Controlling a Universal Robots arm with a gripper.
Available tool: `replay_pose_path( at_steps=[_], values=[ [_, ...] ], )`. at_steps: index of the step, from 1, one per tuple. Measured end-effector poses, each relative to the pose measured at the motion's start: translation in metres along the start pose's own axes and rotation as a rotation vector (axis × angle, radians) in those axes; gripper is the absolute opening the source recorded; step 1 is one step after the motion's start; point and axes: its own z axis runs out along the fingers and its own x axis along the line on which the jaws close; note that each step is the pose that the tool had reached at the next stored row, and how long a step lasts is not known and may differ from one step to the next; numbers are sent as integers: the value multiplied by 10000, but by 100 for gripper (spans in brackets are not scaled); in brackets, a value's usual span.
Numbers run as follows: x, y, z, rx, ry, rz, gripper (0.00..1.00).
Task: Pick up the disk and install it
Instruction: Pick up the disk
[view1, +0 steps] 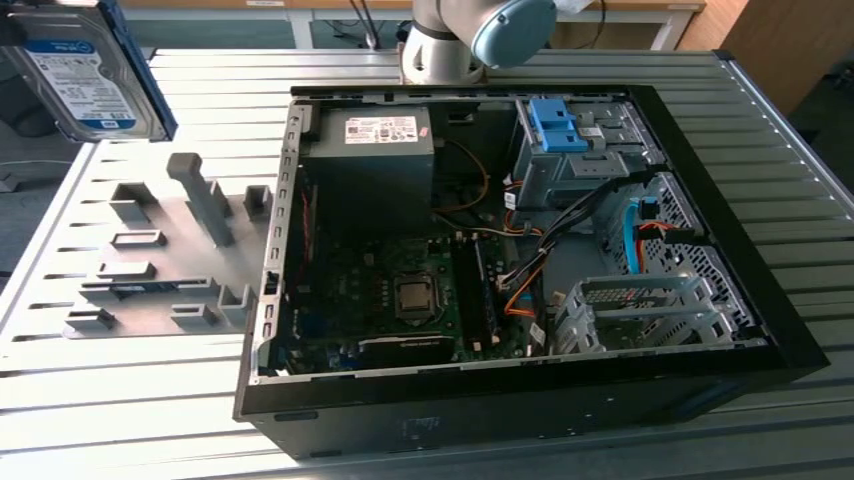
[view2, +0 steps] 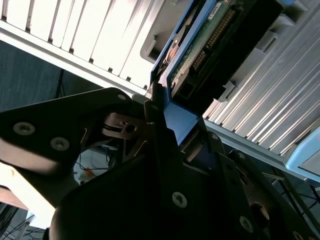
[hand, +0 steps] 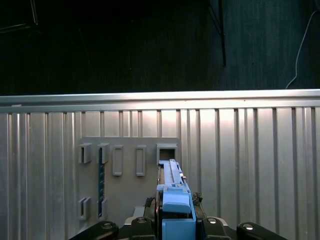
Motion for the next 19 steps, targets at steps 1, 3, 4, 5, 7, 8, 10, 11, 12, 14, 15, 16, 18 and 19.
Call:
replay_pose_path(
  at_steps=[1,3,4,5,7,8,10,11,12,14,15,16,18,19],
  values=[
    [0,0,-14,0,0,0,36],
    [1,0,-62,-1,0,0,36],
    [1,0,-97,1,0,0,36],
    [1,1,-135,0,0,0,36],
    [2,1,-216,-1,0,0,36],
    [3,1,-256,-1,0,1,36],
    [4,1,-344,1,-1,0,36],
    [5,1,-389,-1,0,0,36],
    [5,1,-434,1,-1,0,36],
    [6,2,-510,1,1,0,36],
    [7,2,-543,0,5,0,36],
    [6,2,-566,1,17,0,36],
    [8,2,-573,3,41,1,36],
    [15,2,-573,2,43,0,36]
  ],
)
